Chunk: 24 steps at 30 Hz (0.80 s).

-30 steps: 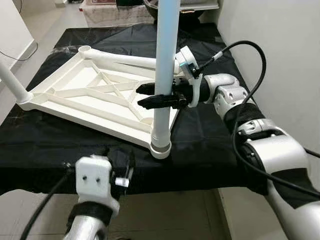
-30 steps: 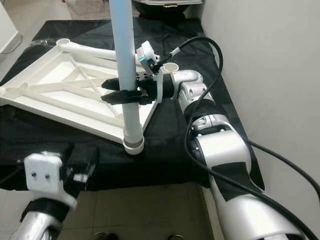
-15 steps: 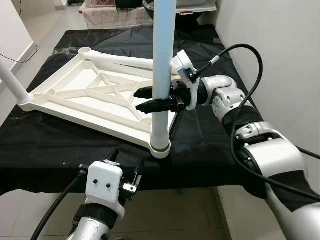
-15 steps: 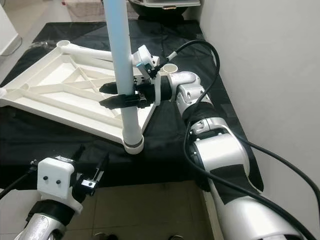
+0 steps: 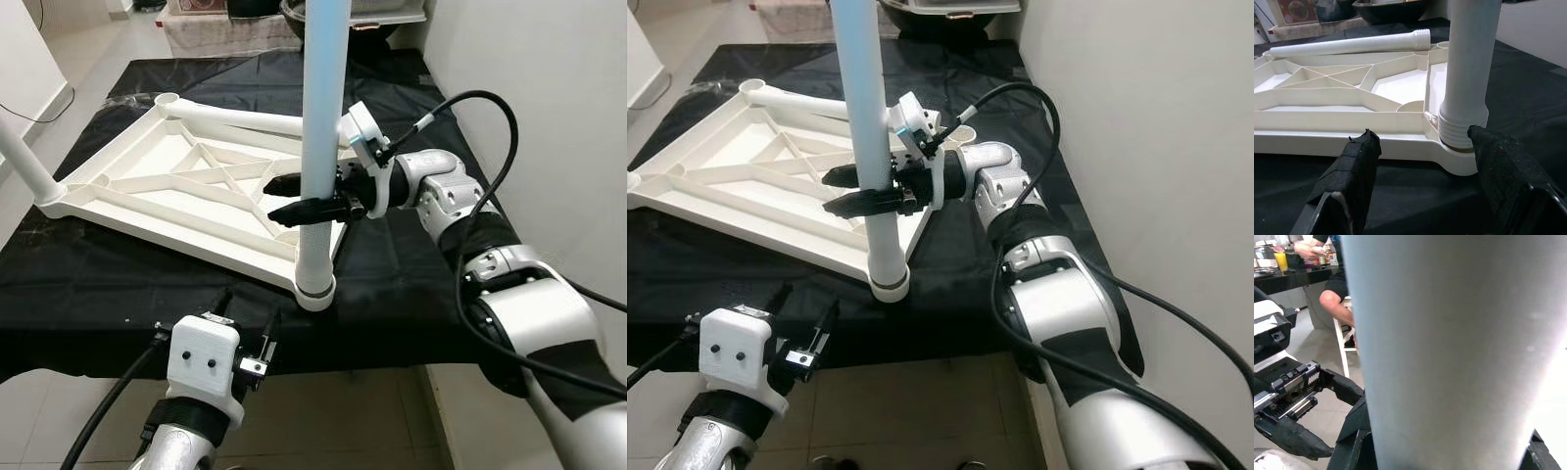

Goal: Building children table

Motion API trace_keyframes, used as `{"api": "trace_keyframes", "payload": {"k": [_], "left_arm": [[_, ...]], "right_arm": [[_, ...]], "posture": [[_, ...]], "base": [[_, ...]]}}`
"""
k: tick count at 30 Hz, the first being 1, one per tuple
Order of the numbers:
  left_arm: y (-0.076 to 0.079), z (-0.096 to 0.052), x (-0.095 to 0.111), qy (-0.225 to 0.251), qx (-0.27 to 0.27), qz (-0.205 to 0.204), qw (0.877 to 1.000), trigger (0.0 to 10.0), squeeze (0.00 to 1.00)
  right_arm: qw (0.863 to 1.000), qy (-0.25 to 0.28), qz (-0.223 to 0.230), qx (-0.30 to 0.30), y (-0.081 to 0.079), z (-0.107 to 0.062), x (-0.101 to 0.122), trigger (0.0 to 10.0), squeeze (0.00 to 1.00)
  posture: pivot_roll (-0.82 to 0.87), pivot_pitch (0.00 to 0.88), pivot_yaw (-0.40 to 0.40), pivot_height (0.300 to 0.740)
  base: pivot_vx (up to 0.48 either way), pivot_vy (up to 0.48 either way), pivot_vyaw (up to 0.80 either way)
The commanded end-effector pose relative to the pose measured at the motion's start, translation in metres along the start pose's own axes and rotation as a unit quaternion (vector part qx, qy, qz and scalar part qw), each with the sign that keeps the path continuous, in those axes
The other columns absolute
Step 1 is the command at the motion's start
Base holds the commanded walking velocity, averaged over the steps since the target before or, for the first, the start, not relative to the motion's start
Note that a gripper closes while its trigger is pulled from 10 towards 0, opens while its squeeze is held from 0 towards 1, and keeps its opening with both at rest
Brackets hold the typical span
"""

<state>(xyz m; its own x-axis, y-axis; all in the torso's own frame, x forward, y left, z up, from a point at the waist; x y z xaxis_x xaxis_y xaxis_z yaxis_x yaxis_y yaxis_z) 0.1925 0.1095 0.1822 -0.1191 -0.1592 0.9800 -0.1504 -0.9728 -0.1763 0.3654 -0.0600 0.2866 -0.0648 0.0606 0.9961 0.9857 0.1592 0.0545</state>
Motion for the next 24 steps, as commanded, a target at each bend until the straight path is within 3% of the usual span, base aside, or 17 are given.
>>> {"api": "trace_keyframes", "payload": {"k": [1, 24], "left_arm": [[0.0005, -0.0011, -0.0056, -0.011, -0.003, 0.006, 1.000, 10.0, 0.00], [-0.0013, -0.0003, -0.0041, -0.006, 0.002, 0.008, 1.000, 10.0, 0.00]], "right_arm": [[0.999, -0.009, 0.033, 0.010, -0.0026, 0.0023, -0.0163, 10.0, 0.00], [0.999, 0.002, 0.034, 0.032, -0.0064, 0.0107, -0.0184, 10.0, 0.00]], "posture": [[0.00, 0.186, 0.003, 0.740], [0.02, 0.190, 0.010, 0.740]], "base": [[0.000, 0.000, 0.00], [0.000, 0.000, 0.00]]}}
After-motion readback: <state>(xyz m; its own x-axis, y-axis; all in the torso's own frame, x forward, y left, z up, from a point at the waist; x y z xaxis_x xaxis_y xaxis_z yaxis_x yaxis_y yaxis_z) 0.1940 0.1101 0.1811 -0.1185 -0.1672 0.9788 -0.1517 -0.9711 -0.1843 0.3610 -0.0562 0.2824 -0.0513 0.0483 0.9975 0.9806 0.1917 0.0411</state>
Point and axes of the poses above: a point about 5 cm out from each wrist's last joint towards the gripper, its own z axis pointing out of the wrist towards the gripper, its own x axis along the axis of the wrist's last joint, y = z × x, the point moved 2 cm from there along z, pointing out of the wrist towards the gripper, and after that the axes turned 7 degrees about z, right-handed, at the moved point
